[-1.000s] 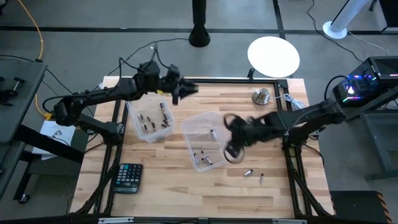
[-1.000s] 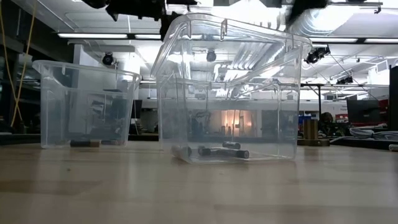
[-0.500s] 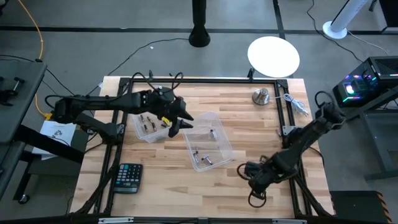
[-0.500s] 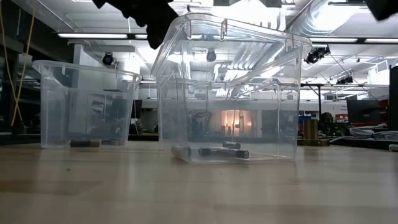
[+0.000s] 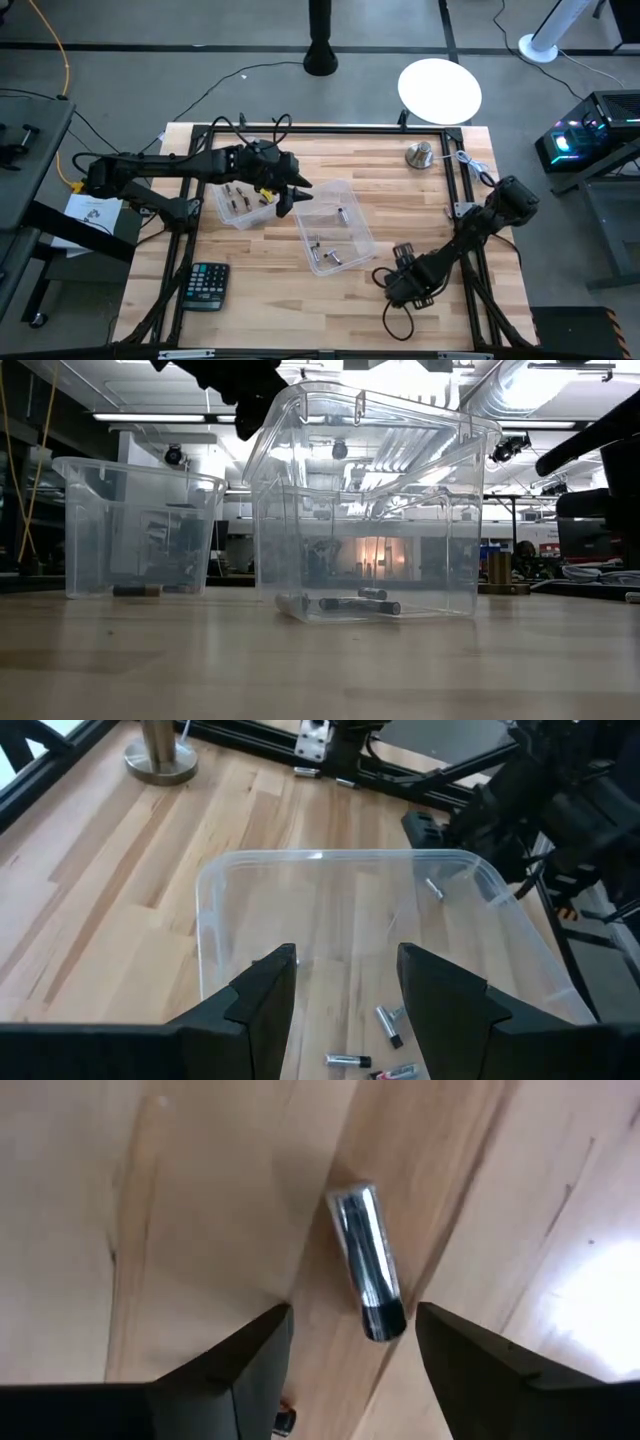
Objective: Sort batteries
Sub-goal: Put the silver battery into the right transparent bin
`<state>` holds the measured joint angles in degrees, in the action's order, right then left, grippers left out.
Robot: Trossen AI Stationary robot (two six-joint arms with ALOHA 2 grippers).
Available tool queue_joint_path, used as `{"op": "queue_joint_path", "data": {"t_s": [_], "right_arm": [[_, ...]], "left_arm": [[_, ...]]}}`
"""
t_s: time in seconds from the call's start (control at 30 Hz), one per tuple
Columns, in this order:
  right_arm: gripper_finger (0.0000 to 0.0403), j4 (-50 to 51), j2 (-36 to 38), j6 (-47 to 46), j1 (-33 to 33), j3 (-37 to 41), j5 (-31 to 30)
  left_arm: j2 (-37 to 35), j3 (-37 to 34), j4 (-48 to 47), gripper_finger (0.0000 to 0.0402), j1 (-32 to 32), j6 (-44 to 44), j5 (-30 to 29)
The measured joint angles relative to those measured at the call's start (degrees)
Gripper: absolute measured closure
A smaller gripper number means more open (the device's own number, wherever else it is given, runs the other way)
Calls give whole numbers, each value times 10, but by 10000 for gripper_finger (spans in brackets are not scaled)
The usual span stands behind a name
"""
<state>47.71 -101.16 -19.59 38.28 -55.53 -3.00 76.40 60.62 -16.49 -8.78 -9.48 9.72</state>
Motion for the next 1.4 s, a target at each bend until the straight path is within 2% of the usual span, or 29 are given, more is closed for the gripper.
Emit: {"op": "queue_joint_path", "data": {"t_s": [0.1, 0.17, 0.23, 0.33, 0.37, 0.5, 0.7, 0.8, 0.93, 1.03, 1.23, 1.4], "right_arm": [[197, -12, -8, -1, -2, 0, 4], [223, -15, -8, -6, -3, 0, 6], [272, -15, -8, -10, -3, 0, 10], [368, -6, -8, -26, -4, -2, 21], [378, -2, -3, -34, -4, -1, 24], [364, 65, 44, -105, -4, 5, 6], [386, 243, 204, -284, -10, 4, -28], [385, 241, 289, -378, -32, 2, -61], [366, 130, 353, -416, -87, 2, -143], [363, 1, 347, -355, -142, 2, -183], [362, -260, 262, -213, -233, 2, -132], [325, -326, 211, -242, -282, 1, -61]], "left_arm": [[0, 0, 1, 233, 1, -8, -2], [0, 0, 1, 233, 1, -8, -6], [0, 0, 2, 233, 2, -8, -17], [0, 0, 21, 233, 2, -9, -19], [-2, 0, 31, 233, 2, -9, -19], [-24, 0, 85, 233, -6, 27, -19], [-87, 0, 154, 233, -41, 100, -21], [-120, 0, 176, 233, -64, 102, -40], [-150, 0, 174, 233, -94, 102, -62], [-159, 0, 171, 233, -106, 96, -62], [-157, 0, 145, 233, -105, 86, -61], [-157, 0, 119, 233, -98, 73, -59]]}}
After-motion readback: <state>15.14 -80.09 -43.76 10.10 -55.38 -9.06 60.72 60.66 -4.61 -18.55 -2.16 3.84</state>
